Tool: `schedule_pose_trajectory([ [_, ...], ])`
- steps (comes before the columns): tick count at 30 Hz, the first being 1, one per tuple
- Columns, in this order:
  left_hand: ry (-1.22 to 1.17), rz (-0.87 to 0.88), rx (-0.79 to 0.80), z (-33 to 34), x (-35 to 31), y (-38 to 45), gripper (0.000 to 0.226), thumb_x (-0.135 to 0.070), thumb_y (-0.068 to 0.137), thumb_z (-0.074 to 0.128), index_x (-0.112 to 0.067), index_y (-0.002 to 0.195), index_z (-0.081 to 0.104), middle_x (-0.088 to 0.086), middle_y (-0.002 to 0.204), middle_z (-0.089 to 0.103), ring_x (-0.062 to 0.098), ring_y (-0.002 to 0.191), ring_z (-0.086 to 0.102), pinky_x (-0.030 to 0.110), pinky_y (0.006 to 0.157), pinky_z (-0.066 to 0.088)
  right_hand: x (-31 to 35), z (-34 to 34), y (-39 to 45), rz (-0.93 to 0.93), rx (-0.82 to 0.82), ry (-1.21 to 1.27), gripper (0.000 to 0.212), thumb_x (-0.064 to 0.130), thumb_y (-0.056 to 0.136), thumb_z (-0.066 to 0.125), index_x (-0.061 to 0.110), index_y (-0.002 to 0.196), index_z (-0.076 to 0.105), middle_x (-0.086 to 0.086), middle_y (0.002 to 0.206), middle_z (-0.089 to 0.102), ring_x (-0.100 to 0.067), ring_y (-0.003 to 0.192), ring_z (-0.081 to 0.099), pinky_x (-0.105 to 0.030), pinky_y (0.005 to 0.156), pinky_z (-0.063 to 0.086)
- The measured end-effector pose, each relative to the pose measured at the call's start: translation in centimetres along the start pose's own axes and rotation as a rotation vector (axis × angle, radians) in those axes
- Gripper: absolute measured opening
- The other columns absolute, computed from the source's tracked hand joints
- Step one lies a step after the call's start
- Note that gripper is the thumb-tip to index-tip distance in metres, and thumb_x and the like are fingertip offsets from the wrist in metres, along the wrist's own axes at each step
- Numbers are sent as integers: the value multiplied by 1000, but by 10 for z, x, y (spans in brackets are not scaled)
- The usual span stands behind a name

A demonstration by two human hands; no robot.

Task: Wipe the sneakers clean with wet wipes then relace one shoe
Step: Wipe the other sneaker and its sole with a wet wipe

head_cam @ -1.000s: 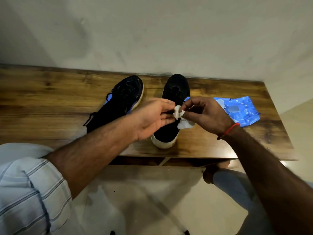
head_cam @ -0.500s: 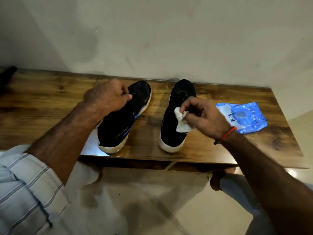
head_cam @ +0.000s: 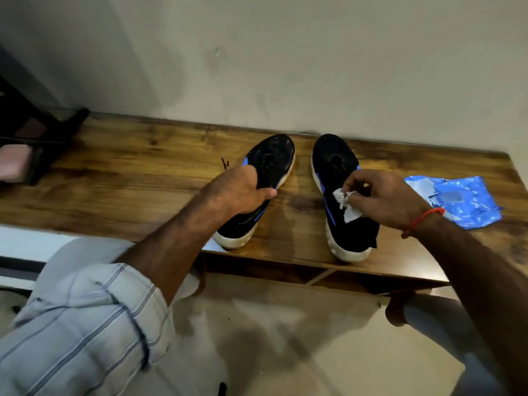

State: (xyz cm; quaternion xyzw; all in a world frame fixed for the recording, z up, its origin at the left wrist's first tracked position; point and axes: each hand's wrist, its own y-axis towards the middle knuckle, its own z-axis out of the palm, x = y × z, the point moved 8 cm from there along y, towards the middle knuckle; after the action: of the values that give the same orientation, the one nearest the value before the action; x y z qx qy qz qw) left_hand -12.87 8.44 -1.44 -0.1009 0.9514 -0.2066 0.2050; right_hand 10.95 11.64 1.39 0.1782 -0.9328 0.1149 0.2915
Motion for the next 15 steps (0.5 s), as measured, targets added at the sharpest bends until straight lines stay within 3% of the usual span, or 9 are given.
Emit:
schedule_pose_trajectory([
  [2,-26,-17,-68,2,-4,3,44,-53,96,59,-9,97,60,7,86,61,27,87,63,35,75,54,4,-2,2,17,-20,42,12,9,85,66,20,85,70,0,86,69,-16,81,63,-34,74,52],
  [5,-185,-44,-113,-1,-4,10,35,-45,99,58,-11,95,64,9,85,67,29,85,69,40,79,59,13,-3,3,17,-40,167,15,10,88,65,25,85,68,4,84,67,0,68,61,-16,58,49],
  [8,-389,-76,-85,-5,2,11,25,-37,99,61,-14,104,69,8,98,71,25,92,69,42,84,60,16,-1,7,28,-60,276,19,11,89,67,29,83,69,10,81,69,-1,72,63,-17,66,48],
  [11,-630,-119,-23,-7,6,1,17,-36,99,61,-22,106,70,-2,103,68,15,92,64,31,74,52,17,5,10,52,-48,480,18,10,90,68,26,85,73,9,81,74,-5,78,67,-23,76,52],
  [13,-749,-135,53,-2,6,-7,19,-40,101,58,-26,100,70,-2,104,68,18,95,65,35,81,52,21,8,10,48,-55,594,12,9,90,69,20,91,75,3,89,76,-10,86,69,-29,83,54],
  [15,-830,-121,126,5,2,-13,23,-44,102,56,-26,99,71,1,107,72,23,98,68,44,89,55,32,9,9,-1,-64,613,8,12,88,72,15,95,75,2,92,76,-9,88,70,-25,84,55],
])
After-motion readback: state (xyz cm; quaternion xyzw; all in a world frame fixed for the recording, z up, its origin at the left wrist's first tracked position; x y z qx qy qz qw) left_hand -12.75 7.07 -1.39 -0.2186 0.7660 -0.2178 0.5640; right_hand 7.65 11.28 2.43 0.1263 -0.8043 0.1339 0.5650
